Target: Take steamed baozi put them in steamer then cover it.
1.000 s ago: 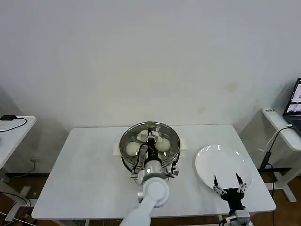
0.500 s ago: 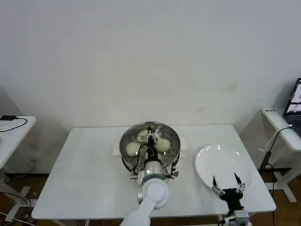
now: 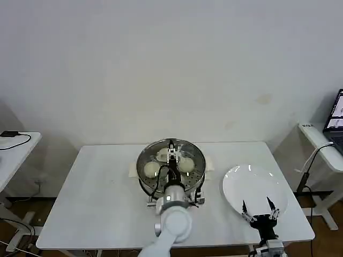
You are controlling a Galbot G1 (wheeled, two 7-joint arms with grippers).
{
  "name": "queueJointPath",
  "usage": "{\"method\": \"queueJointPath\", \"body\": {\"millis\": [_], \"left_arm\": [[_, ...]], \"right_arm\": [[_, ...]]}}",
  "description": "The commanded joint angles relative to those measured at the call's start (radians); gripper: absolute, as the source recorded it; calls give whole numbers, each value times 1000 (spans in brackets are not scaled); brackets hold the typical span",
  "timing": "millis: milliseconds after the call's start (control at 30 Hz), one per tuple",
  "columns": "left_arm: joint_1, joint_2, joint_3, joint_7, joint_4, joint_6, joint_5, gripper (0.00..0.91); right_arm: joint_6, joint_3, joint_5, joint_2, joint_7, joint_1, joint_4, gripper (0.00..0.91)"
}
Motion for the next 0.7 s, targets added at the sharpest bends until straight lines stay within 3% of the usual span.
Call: {"method": "queueJointPath", "body": {"millis": [33,567,700], "left_arm": [[22,37,2,-3,-91,-9,-14,907],[118,199,8,-8,-284,-12,-192,907],[155,255,-69,-70,-362,-33,-326,907]], "right_arm": [[1,1,-1,0,1,0,-1,907],[5,-6,-13,2,0,-1,-6,907],[13,-7,-11,0,0,-6,2,907]]}}
